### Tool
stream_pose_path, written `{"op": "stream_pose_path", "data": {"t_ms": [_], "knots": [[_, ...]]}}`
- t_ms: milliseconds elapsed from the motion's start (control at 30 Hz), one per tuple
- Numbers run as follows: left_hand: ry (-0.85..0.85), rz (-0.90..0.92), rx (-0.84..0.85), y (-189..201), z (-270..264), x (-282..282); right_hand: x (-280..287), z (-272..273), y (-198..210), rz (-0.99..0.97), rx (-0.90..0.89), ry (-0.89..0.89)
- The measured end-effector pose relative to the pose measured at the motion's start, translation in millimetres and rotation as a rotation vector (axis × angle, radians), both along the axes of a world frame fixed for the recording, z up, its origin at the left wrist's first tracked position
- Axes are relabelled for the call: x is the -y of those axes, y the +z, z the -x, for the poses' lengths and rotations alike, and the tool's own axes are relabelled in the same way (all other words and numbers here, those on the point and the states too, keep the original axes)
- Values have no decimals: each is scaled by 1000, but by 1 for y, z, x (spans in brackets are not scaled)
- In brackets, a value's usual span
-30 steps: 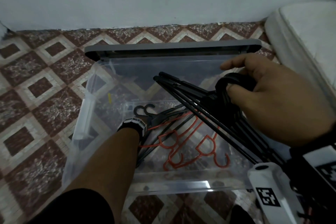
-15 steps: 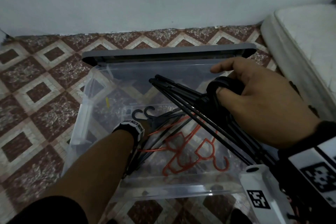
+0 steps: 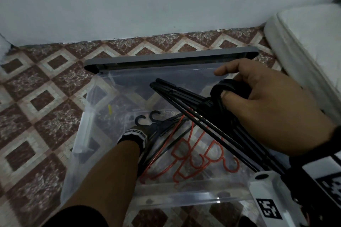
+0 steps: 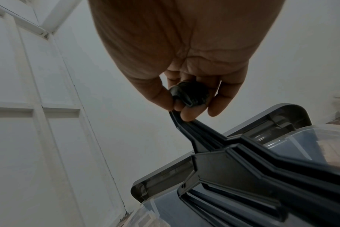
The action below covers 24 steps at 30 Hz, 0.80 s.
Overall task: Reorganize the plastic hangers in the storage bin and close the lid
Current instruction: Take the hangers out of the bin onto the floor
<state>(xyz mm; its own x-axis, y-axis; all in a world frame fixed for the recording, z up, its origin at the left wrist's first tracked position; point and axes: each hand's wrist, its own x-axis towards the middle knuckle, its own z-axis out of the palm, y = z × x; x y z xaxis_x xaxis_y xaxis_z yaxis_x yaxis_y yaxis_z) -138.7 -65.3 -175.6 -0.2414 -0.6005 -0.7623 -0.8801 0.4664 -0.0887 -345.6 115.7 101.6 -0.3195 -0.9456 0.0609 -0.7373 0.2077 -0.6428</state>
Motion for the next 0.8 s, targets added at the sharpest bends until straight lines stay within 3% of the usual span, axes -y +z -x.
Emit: {"op": "stream_pose_path", "data": {"t_ms": [100, 300, 567, 800], "knots": [[88, -42, -11, -18, -7, 4, 1, 0, -2, -4, -21, -19], [18, -91, 138, -14, -2, -10, 9, -2, -5, -41, -36, -13], [-23, -17, 124, 3, 7, -19, 8, -5, -2, -29, -34, -13], [40, 18, 54, -21, 4, -10, 2, 0, -1, -5, -37, -7]]}}
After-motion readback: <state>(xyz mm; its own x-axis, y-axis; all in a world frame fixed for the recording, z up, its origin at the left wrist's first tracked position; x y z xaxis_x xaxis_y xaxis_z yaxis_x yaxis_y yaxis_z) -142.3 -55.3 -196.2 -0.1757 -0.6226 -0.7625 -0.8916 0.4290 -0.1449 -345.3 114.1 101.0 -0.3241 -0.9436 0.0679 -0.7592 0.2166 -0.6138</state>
